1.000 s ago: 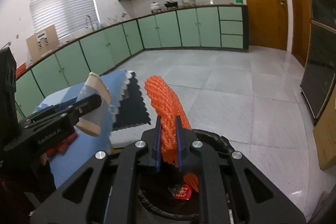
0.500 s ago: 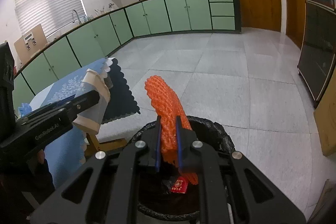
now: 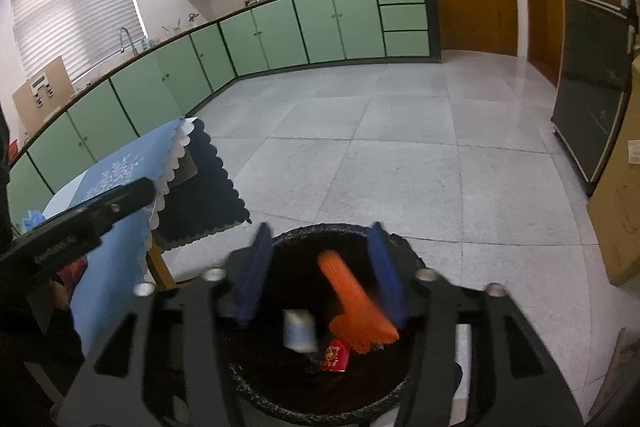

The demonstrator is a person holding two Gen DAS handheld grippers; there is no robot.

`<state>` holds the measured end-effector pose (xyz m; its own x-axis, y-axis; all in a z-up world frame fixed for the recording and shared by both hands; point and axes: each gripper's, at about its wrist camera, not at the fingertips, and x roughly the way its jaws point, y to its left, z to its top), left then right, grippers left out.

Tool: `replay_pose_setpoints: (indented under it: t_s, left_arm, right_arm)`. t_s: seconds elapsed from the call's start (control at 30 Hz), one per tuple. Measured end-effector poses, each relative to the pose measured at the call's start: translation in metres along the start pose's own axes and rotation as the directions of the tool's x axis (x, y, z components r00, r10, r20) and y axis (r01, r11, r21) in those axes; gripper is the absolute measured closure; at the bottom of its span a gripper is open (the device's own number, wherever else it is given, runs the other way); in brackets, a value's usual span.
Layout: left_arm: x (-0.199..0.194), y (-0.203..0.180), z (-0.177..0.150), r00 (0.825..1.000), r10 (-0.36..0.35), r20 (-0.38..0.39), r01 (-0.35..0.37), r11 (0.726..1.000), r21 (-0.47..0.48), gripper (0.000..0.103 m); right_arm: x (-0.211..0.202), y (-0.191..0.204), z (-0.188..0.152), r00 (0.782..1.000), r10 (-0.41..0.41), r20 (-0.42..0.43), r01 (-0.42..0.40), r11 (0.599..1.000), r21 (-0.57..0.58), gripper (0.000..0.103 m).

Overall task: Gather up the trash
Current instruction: 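Drop the orange net into the bin with the right gripper while the left drops the cup, then grasp the red plastic bag with the right gripper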

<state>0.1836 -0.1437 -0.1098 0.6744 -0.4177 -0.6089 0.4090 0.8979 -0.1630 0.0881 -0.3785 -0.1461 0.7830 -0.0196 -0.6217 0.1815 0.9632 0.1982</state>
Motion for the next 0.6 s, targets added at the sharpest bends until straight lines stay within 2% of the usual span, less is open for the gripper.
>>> replay_pose_setpoints:
  t_s: [0.07, 0.1, 0.17, 0.37, 0.6]
  left_arm:
    - [-0.012, 0.005, 0.002, 1.000, 0.021, 0.024, -0.021, 1.000, -0.005, 0.034]
    - [-0.020, 0.007, 0.003, 0.999, 0.037, 0.038, -0.037, 0.999, -0.002, 0.030]
    - [-0.034, 0.011, 0.005, 0.996, 0.064, 0.059, -0.065, 0.998, 0.006, 0.022]
    - [-0.091, 0.041, 0.008, 0.978, 0.154, 0.138, -0.154, 0.988, -0.012, 0.015]
    - [-0.152, 0.095, 0.000, 0.936, 0.299, 0.185, -0.293, 0.954, -0.061, 0.013]
  right_arm:
    - [-0.007, 0.004, 0.000, 0.999, -0.026, 0.019, 0.025, 1.000, 0.002, 0.015]
    - [-0.012, 0.008, 0.001, 0.999, -0.036, 0.033, 0.036, 0.999, -0.001, 0.012]
    - [-0.020, 0.016, 0.003, 0.998, -0.023, 0.052, 0.023, 1.000, -0.013, 0.012]
    - [-0.042, 0.050, 0.008, 0.994, 0.056, 0.098, -0.053, 0.998, -0.036, 0.007]
    - [-0.053, 0.113, 0.008, 0.981, 0.171, 0.093, -0.161, 0.981, -0.108, 0.006]
